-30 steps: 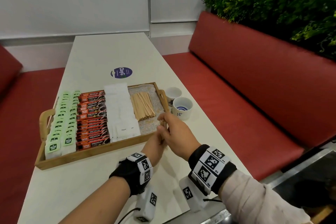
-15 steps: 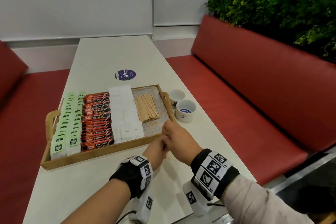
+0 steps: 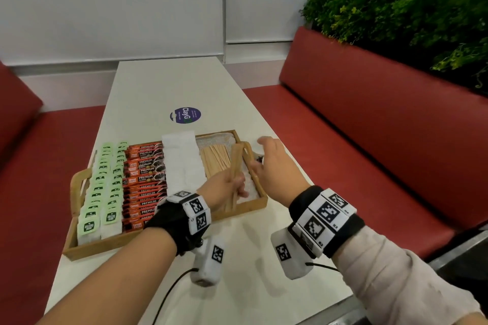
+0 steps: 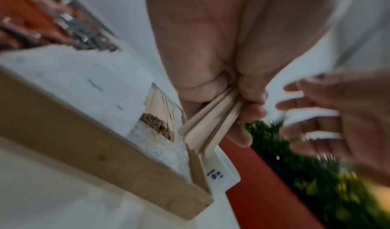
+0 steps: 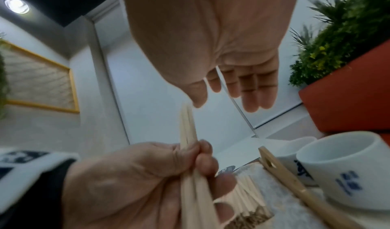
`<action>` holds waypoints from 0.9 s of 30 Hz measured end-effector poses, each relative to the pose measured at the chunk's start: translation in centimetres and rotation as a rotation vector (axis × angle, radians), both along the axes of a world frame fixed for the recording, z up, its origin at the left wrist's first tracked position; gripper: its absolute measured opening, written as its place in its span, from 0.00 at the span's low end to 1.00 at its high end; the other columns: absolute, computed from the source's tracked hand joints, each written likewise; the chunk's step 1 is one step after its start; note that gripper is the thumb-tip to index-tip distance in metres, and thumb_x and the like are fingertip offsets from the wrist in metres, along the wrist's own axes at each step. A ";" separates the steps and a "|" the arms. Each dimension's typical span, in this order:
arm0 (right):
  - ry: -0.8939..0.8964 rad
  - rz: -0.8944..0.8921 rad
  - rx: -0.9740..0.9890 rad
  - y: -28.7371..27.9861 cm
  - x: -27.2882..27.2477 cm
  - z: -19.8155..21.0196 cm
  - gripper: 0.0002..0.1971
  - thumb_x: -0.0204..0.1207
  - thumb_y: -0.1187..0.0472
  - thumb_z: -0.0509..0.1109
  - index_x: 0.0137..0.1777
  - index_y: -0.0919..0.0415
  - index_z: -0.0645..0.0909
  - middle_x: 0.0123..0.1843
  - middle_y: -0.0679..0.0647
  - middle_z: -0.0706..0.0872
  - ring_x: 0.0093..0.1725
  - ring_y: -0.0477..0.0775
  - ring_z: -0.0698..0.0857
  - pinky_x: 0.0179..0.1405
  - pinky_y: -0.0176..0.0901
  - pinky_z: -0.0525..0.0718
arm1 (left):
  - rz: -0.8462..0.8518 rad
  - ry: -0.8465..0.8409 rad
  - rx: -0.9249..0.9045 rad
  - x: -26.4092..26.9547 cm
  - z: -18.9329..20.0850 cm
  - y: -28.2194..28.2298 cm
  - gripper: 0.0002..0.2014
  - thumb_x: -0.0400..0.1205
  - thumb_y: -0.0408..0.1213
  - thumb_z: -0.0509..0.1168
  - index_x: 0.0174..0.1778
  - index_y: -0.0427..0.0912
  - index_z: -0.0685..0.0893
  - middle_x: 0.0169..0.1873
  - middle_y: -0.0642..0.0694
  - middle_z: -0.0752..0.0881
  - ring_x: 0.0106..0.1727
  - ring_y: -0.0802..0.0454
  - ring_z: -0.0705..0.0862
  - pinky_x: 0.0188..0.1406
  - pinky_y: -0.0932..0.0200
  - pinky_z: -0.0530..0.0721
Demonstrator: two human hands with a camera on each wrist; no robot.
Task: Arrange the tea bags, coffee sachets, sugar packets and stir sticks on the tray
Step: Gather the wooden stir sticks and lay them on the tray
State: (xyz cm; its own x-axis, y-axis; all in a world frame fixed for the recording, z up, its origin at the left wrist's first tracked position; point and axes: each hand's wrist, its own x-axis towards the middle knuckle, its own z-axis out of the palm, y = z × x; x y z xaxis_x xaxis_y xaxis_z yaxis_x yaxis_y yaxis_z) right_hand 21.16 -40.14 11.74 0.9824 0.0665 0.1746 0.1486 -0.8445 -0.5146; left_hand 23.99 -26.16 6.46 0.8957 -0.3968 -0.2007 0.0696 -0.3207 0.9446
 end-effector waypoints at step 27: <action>0.433 -0.028 -0.200 4.5 7.2 -6.5 0.18 0.81 0.64 0.59 0.69 0.71 0.69 0.56 0.62 0.81 0.57 0.63 0.83 0.47 0.47 0.77 | 0.298 0.184 -0.075 9.7 -1.6 -0.7 0.22 0.86 0.45 0.59 0.68 0.31 0.75 0.46 0.41 0.82 0.47 0.45 0.81 0.50 0.49 0.83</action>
